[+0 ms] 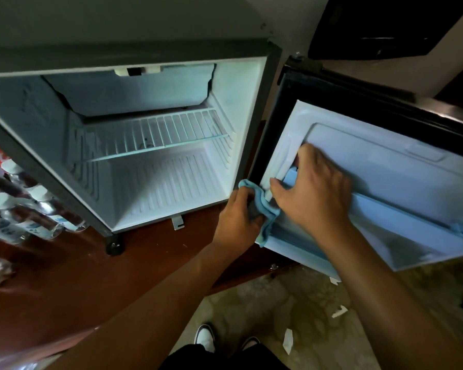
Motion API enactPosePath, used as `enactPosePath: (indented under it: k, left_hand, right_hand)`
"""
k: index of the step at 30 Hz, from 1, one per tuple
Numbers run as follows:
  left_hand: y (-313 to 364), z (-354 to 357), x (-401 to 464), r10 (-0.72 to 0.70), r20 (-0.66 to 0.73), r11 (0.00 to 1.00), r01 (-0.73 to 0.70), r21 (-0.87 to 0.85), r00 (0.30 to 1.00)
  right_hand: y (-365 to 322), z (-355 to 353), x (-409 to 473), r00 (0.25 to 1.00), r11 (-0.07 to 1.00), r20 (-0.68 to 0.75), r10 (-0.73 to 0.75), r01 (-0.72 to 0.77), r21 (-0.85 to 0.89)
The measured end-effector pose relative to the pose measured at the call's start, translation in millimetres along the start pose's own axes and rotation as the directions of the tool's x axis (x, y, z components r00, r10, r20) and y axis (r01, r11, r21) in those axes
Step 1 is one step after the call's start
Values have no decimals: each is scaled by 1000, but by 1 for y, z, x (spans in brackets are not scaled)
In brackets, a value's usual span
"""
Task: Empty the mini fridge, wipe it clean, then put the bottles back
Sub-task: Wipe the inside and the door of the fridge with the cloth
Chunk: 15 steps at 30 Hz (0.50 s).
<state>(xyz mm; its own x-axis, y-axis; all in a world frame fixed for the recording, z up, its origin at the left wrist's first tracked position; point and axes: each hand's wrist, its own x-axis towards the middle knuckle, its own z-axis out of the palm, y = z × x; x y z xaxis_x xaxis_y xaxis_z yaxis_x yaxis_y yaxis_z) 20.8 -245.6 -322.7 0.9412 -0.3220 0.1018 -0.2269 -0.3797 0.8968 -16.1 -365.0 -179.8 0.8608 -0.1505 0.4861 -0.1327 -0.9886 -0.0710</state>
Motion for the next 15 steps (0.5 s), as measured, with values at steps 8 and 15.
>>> enactPosePath:
  k: [8,15]
  left_hand:
    - [-30,16,-10,-110,-6,994,110,-26,994]
    - [-34,26,-12,-221,33,973,223,-62,975]
  right_hand:
    - [0,1,-1,1000,999,5,-10,10,-33]
    - [3,1,-2,1000,998,-2,-19,19,-66]
